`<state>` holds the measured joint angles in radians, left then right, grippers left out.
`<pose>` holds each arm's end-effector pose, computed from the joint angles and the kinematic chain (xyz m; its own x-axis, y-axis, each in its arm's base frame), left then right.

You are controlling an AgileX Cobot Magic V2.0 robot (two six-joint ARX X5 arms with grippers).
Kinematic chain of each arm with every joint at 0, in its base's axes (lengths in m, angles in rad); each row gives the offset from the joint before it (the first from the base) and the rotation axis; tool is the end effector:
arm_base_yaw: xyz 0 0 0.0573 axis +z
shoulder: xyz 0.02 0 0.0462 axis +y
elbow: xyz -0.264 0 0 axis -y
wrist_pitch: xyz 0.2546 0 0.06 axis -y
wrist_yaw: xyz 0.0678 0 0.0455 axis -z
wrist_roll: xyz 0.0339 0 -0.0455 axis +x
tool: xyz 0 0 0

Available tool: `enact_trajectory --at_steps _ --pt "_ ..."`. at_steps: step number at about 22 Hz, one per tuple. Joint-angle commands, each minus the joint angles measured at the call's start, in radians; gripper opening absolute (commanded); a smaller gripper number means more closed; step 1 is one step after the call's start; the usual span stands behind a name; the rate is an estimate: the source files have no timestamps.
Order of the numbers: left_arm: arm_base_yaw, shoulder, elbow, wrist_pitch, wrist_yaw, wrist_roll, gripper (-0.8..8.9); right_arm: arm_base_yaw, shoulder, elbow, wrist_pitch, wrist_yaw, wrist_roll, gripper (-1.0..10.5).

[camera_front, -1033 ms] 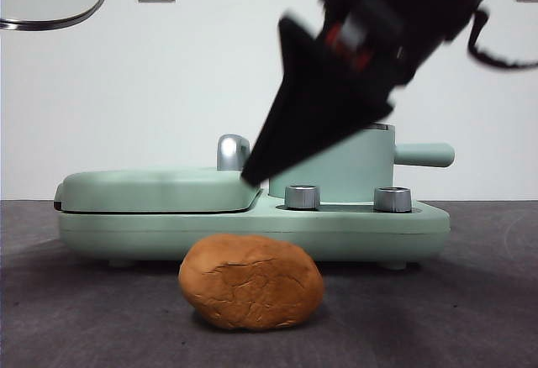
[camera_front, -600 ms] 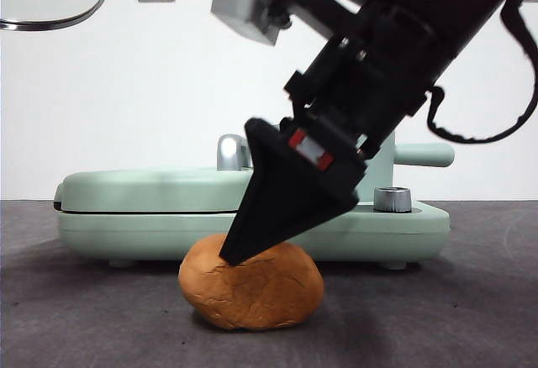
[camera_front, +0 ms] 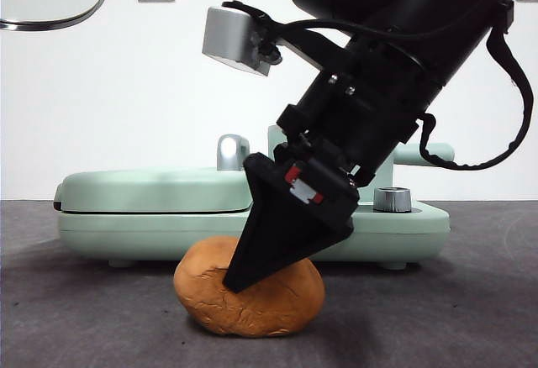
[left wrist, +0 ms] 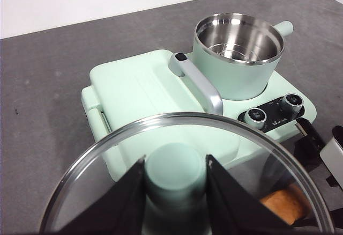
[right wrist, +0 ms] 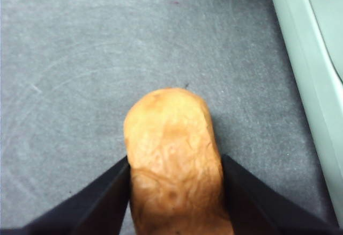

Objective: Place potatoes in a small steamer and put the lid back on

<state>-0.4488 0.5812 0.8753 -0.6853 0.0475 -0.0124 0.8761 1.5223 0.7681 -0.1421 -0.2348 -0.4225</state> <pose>0.1071 -0.0533 0.3409 0.8114 -0.4434 -0.3809 0.4686 0.8829 -0.0296 0.1839 0.2330 0.1579 0.2101 0.6155 -0.7596 -0.9713 0.2200 -0.0903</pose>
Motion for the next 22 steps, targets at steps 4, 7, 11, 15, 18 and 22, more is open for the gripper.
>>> enact_trajectory --at_steps 4,7,11,15,18,22 --pt "-0.003 -0.002 0.011 0.027 -0.003 0.000 0.14 0.011 -0.028 0.014 -0.101 0.023 0.069 2.0" --pt "-0.003 -0.002 0.011 0.027 -0.003 0.001 0.14 0.009 -0.140 0.018 -0.187 0.029 0.153 2.0" --pt "-0.003 -0.002 0.011 0.027 -0.003 0.020 0.14 -0.016 -0.303 0.069 -0.360 0.043 0.277 2.0" --pt "-0.003 0.000 0.011 0.027 -0.003 0.030 0.14 -0.077 -0.387 0.204 -0.508 0.098 0.364 2.0" --pt "-0.003 0.000 0.011 0.027 -0.003 0.030 0.14 -0.158 -0.371 0.355 -0.586 0.105 0.371 2.0" --pt "-0.003 0.000 0.011 0.027 -0.003 0.030 0.14 -0.236 -0.311 0.474 -0.609 0.105 0.370 2.0"
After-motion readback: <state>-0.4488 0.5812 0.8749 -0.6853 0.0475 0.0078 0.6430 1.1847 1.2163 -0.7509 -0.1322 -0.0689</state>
